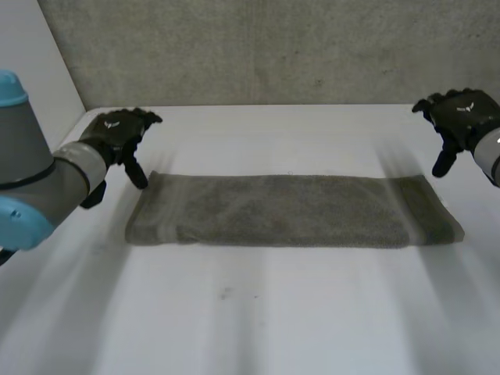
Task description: Fold the towel.
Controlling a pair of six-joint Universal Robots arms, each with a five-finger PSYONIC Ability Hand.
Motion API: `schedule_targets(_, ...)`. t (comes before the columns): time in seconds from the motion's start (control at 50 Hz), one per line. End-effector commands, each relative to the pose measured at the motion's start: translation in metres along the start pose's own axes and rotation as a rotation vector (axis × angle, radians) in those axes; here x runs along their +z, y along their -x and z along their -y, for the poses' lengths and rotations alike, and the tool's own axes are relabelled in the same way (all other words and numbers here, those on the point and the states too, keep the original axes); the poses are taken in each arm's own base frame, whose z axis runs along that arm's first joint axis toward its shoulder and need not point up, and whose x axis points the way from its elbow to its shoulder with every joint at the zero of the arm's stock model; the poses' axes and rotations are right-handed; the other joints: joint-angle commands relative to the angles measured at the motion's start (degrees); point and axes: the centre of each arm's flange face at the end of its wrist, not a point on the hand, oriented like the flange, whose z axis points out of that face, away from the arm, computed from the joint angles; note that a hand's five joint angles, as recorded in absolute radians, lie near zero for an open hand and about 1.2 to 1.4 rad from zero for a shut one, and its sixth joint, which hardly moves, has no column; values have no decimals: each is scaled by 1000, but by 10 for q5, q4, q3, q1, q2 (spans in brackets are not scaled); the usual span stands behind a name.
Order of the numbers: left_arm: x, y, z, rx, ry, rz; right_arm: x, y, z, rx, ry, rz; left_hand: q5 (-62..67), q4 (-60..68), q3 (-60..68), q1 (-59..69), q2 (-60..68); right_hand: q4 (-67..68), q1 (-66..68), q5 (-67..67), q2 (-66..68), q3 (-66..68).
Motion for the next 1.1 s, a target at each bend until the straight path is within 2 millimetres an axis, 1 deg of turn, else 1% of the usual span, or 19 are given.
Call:
schedule_targets(0.02, -27, -14, -31, -11, 83, -26, -28, 4, -44, 13, 132, 58, -17, 3, 4, 1, 5, 45, 41, 18, 47, 48)
schedule_targets(0.1, -39, -18, -43, -13, 77, -26, -34, 10, -62, 21, 171, 105, -17, 3, 4, 1, 5, 100, 96, 74, 103, 104)
schedule_targets(0.14, -42, -19, -45, -12, 68, -25, -37, 11, -80, 39, 210, 128, -17, 3, 4, 1, 5, 137, 133, 111, 140, 141)
schedule_targets(0.3, -43, -20, -53, -8, 33, -15, -29, 14, -116, 55, 228, 127, -17, 3, 4, 1, 5, 216, 212, 190, 219, 220)
schedule_targets(0.44, -44, -20, -53, -9, 31, -15, -21, 17, -133, 53, 239, 129, -17, 3, 4, 1, 5, 260, 256, 234, 263, 264)
schedule_targets(0.52, -44, -21, -55, -9, 34, -16, -18, 18, -136, 40, 242, 131, -17, 3, 4, 1, 5, 341, 337, 314, 344, 345)
schedule_targets(0.56, -44, -21, -56, -10, 36, -16, -16, 18, -139, 31, 245, 133, -17, 3, 4, 1, 5, 490, 486, 463, 493, 493)
schedule_targets(0.58, -45, -21, -57, -10, 39, -16, -16, 18, -139, 31, 245, 133, -17, 3, 4, 1, 5, 491, 487, 464, 494, 494)
schedule_targets(0.62, -45, -21, -56, -10, 37, -16, -13, 16, -140, 23, 235, 123, -17, 3, 4, 1, 5, 699, 695, 673, 702, 703)
schedule_targets(0.68, -45, -22, -56, -9, 36, -17, -12, 14, -140, 17, 228, 112, -17, 3, 4, 1, 5, 700, 696, 674, 703, 704)
schedule_targets(0.74, -46, -21, -56, -10, 37, -16, -10, 3, -141, 7, 214, 64, -17, 3, 4, 1, 5, 700, 696, 674, 703, 704)
schedule_targets(0.78, -47, -22, -56, -10, 36, -17, -11, -13, -141, 5, 208, 16, -17, 3, 4, 1, 5, 700, 696, 674, 703, 704)
schedule_targets(0.8, -47, -21, -55, -9, 33, -15, -11, -13, -141, 5, 208, 15, -17, 3, 4, 1, 5, 700, 696, 674, 703, 704)
schedule_targets(0.84, -48, -21, -53, -8, 28, -15, -13, -34, -138, -1, 201, -43, -17, 3, 4, 1, 5, 700, 696, 674, 703, 704)
schedule_targets(0.9, -50, -21, -52, -8, 24, -15, -14, -44, -137, -3, 200, -71, -17, 3, 4, 1, 5, 700, 696, 674, 703, 704)
schedule_targets(0.92, -50, -21, -52, -8, 24, -15, -14, -56, -137, -4, 196, -97, -17, 3, 4, 1, 5, 700, 696, 674, 703, 704)
schedule_targets(0.94, -51, -20, -50, -7, 18, -11, -14, -56, -137, -4, 196, -97, -17, 3, 4, 1, 5, 700, 696, 674, 703, 704)
schedule_targets(0.98, -51, -20, -48, -6, 13, -12, -11, -81, -132, -27, 181, -155, -17, 3, 4, 1, 5, 700, 696, 674, 703, 704)
schedule_targets(1.1, -53, -20, -46, -5, 6, -9, -6, -95, -113, -48, 166, -160, -17, 3, 4, 1, 5, 700, 696, 674, 703, 704)
